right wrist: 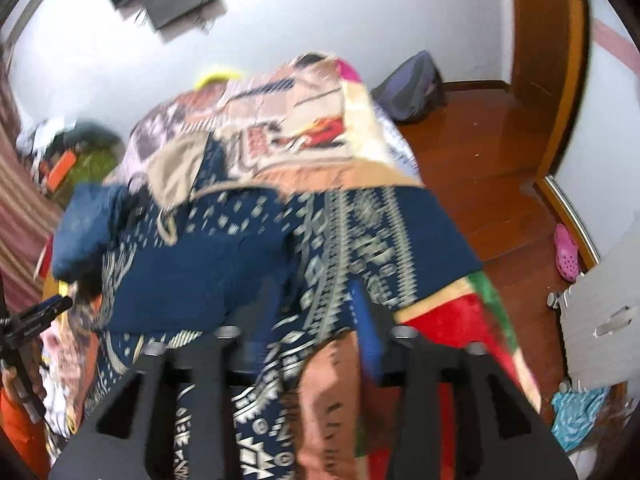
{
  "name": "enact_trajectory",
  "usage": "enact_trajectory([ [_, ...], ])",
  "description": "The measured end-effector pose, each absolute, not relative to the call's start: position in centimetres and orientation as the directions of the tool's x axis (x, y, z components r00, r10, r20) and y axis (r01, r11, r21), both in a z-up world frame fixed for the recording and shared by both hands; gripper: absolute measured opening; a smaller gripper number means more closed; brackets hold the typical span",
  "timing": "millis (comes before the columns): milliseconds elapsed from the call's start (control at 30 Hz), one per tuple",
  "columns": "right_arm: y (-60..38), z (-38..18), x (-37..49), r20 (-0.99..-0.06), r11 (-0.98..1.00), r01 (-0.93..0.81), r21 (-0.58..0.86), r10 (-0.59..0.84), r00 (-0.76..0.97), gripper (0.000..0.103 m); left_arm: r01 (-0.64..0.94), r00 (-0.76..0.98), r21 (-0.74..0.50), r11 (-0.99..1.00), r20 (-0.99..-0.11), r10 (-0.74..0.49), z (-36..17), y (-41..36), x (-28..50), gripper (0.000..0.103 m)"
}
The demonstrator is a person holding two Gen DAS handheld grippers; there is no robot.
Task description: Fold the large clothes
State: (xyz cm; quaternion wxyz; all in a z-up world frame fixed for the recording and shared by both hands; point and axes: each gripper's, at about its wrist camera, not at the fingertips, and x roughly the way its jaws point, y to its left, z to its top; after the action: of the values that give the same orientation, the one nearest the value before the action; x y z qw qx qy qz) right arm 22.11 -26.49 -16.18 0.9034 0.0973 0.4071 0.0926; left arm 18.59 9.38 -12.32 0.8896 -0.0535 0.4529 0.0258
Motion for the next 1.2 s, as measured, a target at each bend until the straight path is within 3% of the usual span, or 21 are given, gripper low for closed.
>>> enact_trajectory([
  [233, -31.2, -18.6, 24.0, -0.733, 0.932, 0.052, 0.359, 0.247, 0.634, 0.047, -0.037, 0.611, -0.071, 0.997, -0.791, -0.033, -11.5, 6.4, 22.1, 0.062],
  [433, -34.2, -24.0, 26.4, -0.775, 0.855, 0.173, 0.489, 0.335, 0.536, 0.047, -0.009, 0.578, -0.076, 0.997, -0.814, -0.057, -13.3, 4.2, 24.0, 0.062],
  [600, -35.4, -26.4, 28.5, -0.739, 0.78, 0.193, 0.595, 0.436, 0.514, 0.047, -0.006, 0.544, -0.084, 0.996, -0.837, -0.067, -15.1, 3.6, 24.7, 0.062],
  [933, -36.6, -27.7, 32.8, -0.78, 0.792, 0.277, 0.544, 0.355, 0.516, 0.046, -0.025, 0.522, -0.086, 0.996, -0.851, -0.06, -16.6, 4.0, 25.2, 0.062],
  [1000, -36.6, -27.3, 33.2, -0.795, 0.816, 0.293, 0.499, 0.296, 0.53, 0.037, -0.028, 0.52, -0.084, 0.996, -0.852, -0.057, -16.7, 4.1, 25.2, 0.062],
  [1067, -36.3, -26.8, 33.6, -0.807, 0.836, 0.299, 0.46, 0.253, 0.534, 0.019, -0.031, 0.522, -0.092, 0.995, -0.85, -0.063, -16.7, 4.3, 25.2, 0.062],
  [1200, -35.5, -24.0, 33.0, -0.779, 0.872, 0.245, 0.424, 0.213, 0.589, 0.011, -0.033, 0.534, -0.096, 0.995, -0.843, -0.064, -16.3, 4.4, 24.8, 0.062],
])
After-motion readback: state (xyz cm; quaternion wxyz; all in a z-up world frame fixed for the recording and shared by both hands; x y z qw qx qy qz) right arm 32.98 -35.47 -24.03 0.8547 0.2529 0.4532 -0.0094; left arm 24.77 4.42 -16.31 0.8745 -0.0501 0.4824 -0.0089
